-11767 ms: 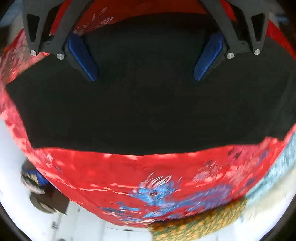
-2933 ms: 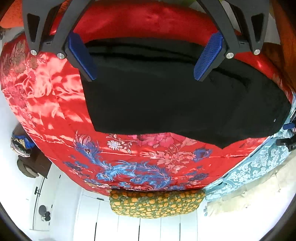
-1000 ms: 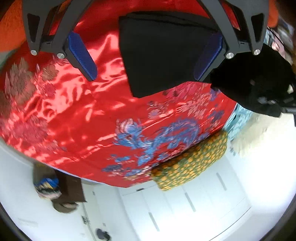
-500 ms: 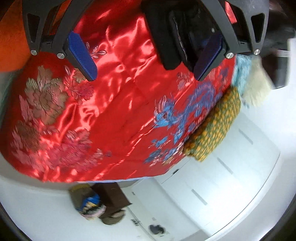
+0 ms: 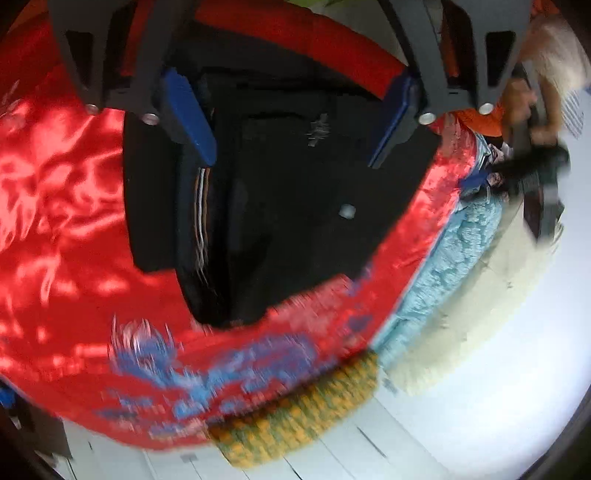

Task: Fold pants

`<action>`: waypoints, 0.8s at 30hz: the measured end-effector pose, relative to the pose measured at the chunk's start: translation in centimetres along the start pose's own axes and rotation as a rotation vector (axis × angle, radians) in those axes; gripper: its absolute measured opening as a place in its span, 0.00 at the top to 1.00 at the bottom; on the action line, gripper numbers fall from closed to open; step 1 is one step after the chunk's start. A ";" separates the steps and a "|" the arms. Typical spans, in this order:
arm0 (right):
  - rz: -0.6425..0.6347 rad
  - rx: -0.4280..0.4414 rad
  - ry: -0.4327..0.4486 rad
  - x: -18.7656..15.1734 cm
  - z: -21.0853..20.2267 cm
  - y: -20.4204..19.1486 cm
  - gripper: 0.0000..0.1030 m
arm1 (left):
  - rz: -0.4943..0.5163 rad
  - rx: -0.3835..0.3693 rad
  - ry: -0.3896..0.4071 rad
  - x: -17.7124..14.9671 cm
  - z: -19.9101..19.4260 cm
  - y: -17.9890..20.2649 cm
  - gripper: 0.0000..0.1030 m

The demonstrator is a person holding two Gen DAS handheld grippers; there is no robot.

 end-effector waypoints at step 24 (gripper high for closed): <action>0.148 -0.115 -0.045 -4.6 -2.9 5.4 0.82 | 0.160 0.073 0.051 -1.3 1.7 0.2 0.16</action>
Point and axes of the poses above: each gripper's, at about its wrist camera, not at the fingertips, and z roughly the way its jaws point, y to its right, x to its top, the point moved 9 cm from there along z, roughly the way its jaws point, and after that the axes turned 1 degree about x, right-handed, at the moved point
